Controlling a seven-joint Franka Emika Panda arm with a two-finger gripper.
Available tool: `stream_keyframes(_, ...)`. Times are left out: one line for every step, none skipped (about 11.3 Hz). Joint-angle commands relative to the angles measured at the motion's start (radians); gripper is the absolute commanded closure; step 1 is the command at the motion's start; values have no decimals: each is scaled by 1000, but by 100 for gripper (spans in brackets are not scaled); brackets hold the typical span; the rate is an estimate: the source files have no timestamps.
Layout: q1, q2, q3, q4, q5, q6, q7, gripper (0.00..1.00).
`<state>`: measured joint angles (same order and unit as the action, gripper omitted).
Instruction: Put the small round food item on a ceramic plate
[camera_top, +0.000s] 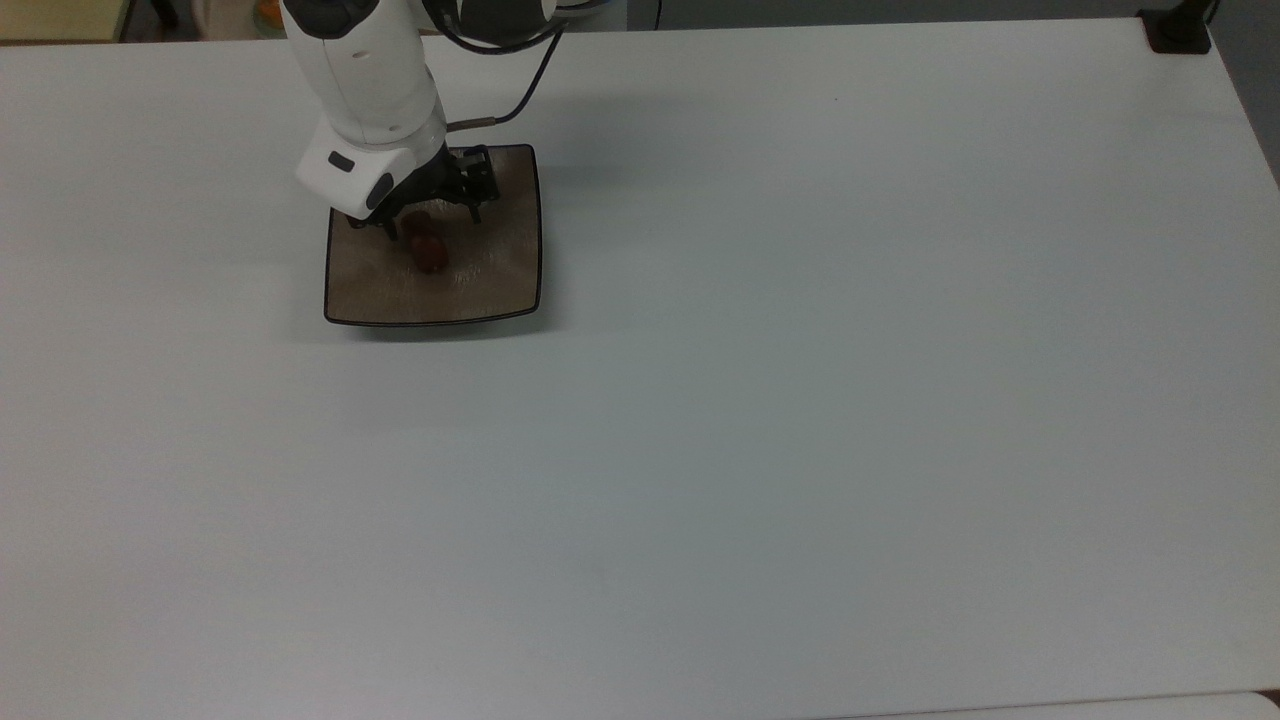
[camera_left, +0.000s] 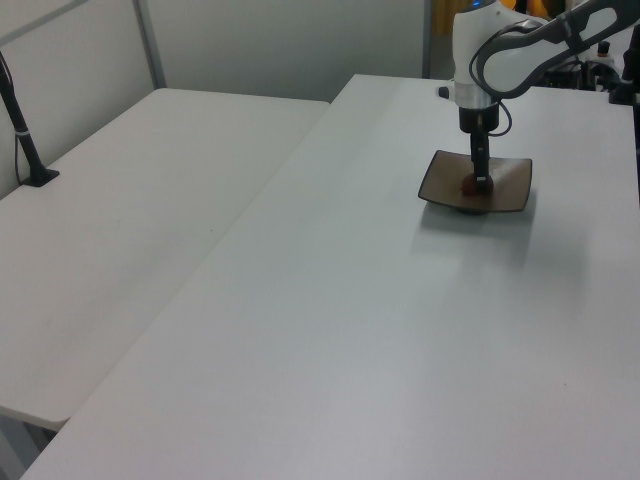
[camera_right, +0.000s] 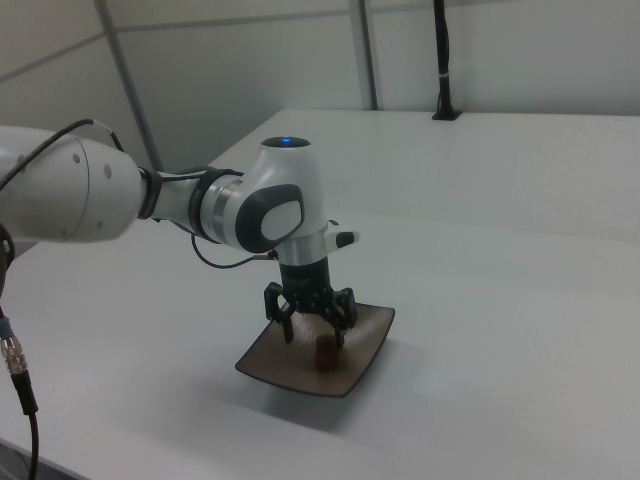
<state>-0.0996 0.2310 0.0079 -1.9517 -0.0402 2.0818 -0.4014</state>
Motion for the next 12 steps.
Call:
stream_keyframes(6, -1, 0, -10, 11, 24, 21, 0)
stream_keyframes(6, -10, 0, -6, 11, 11, 22, 0)
stream_keyframes(6, -40, 0, -4, 11, -3, 24, 0)
stream_keyframes(6, -76, 1, 25, 11, -53, 26, 0)
stream_keyframes(6, -109, 1, 90, 11, -143, 26, 0)
stream_keyframes(6, -140, 1, 173, 11, -248, 26, 0)
stream_keyframes(6, -159, 1, 265, 13, -360, 26, 0)
stream_keyframes(6, -173, 1, 354, 14, -470, 41, 0)
stream_keyframes(8, -186, 3, 416, 19, -555, 96, 0)
stream_keyframes(29, -215, 3, 430, 40, -589, 148, 0)
stream_keyframes(40, -249, 1, 424, 58, -591, 195, 0)
stream_keyframes(64, -262, -2, 422, 62, -591, 238, 0)
